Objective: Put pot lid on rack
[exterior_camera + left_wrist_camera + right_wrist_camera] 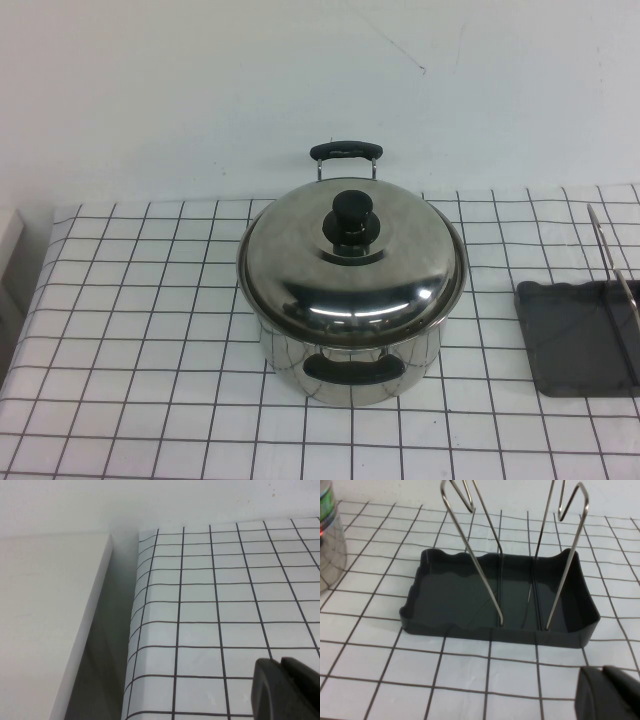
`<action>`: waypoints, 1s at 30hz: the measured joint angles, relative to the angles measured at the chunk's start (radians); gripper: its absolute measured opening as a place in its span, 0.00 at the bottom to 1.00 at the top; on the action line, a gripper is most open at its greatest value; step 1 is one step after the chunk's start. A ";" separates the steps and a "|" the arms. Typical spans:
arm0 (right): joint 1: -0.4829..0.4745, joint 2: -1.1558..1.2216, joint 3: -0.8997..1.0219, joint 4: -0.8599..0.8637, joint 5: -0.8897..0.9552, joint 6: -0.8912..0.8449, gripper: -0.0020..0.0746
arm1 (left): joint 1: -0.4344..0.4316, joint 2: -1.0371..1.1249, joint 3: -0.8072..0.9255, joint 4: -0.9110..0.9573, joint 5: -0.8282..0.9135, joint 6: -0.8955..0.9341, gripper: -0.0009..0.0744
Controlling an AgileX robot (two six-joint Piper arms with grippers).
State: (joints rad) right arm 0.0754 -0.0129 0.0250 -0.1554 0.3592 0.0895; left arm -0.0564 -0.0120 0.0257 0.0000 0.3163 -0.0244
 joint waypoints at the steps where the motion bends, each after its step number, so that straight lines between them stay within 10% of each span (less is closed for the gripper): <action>1: 0.000 0.000 0.000 0.000 0.000 0.000 0.02 | 0.000 0.000 0.000 0.000 0.000 0.000 0.01; 30: 0.000 0.000 0.000 0.000 0.000 0.000 0.02 | -0.011 0.000 0.002 -0.529 -0.221 -0.236 0.01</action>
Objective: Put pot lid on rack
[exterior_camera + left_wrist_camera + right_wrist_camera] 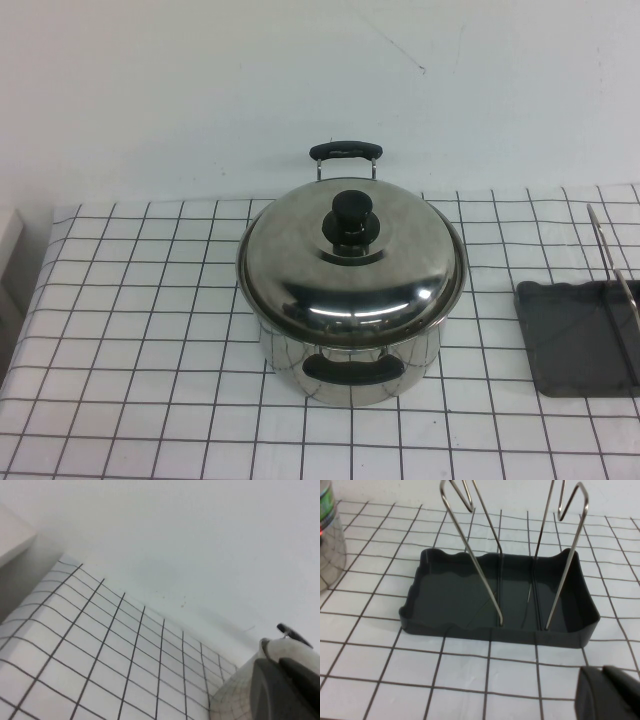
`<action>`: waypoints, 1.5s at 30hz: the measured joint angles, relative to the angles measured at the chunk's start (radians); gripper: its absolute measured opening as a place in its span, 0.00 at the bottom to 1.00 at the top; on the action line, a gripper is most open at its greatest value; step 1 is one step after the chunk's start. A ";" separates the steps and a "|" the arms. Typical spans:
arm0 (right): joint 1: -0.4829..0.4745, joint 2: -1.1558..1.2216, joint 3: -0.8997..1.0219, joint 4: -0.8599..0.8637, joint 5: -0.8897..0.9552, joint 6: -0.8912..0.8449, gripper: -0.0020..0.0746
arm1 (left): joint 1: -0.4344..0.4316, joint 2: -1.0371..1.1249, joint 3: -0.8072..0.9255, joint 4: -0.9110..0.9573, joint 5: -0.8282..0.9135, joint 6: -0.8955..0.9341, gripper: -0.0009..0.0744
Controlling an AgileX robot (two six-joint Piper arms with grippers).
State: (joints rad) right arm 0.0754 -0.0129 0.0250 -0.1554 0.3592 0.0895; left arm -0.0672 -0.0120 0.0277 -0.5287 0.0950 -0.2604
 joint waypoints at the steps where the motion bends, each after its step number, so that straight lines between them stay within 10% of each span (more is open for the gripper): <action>1: 0.000 0.000 0.000 0.000 0.000 0.000 0.02 | -0.005 0.000 -0.006 0.011 0.006 0.034 0.01; 11: 0.000 0.000 0.000 0.000 0.000 0.000 0.02 | -0.021 0.201 -0.239 0.070 0.124 0.342 0.01; 18: 0.000 0.000 0.000 0.000 0.000 0.000 0.02 | -0.044 0.391 -0.335 0.503 0.003 -0.001 0.01; 30: 0.000 0.000 0.000 0.000 0.000 0.000 0.02 | -0.554 0.931 -0.493 0.487 -0.321 0.219 0.01; 36: 0.000 0.000 0.000 0.000 0.000 0.000 0.02 | -0.634 1.177 -0.614 0.488 -0.424 0.280 0.02; 45: 0.000 0.000 0.000 0.000 0.000 0.000 0.02 | -0.638 1.393 -0.742 0.575 -0.571 0.207 0.65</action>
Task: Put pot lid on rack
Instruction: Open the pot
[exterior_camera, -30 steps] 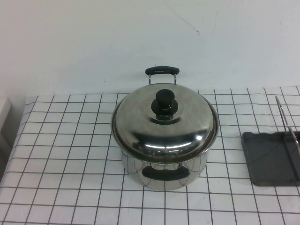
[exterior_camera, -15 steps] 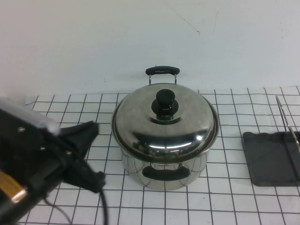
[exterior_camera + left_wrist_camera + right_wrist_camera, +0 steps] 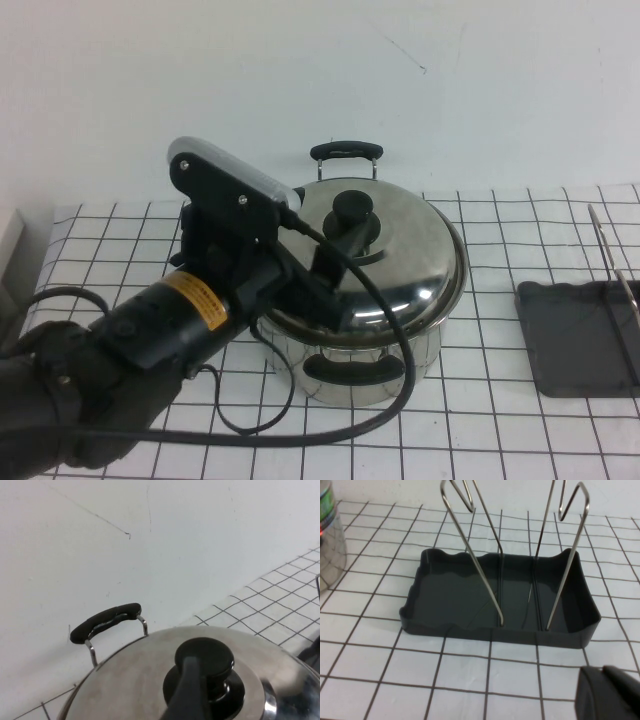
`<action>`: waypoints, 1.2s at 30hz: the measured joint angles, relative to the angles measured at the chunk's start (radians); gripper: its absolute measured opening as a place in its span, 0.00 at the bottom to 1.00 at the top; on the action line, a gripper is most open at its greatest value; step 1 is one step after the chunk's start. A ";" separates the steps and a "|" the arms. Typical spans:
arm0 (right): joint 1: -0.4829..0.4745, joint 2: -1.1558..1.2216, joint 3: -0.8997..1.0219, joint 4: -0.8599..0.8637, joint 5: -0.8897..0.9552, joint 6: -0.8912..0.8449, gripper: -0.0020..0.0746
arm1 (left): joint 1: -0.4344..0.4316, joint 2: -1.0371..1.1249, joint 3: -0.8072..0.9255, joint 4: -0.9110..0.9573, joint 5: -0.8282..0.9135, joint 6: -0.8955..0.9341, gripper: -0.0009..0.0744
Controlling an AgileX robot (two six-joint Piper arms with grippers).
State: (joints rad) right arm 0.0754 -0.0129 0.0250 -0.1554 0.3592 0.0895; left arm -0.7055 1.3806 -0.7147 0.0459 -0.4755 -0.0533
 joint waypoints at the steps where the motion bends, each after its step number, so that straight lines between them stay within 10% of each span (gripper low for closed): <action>1: 0.000 0.000 0.000 0.000 0.000 0.000 0.02 | 0.000 0.021 -0.008 0.002 -0.014 -0.017 0.72; 24: 0.000 0.000 0.000 0.000 0.000 0.000 0.02 | 0.042 0.370 -0.161 -0.046 -0.268 -0.126 0.84; 36: 0.000 0.000 0.000 0.000 0.000 0.000 0.02 | 0.046 0.433 -0.220 0.031 -0.286 -0.196 0.58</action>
State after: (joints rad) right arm 0.0754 -0.0129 0.0250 -0.1554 0.3592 0.0895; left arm -0.6598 1.8133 -0.9342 0.0768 -0.7619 -0.2494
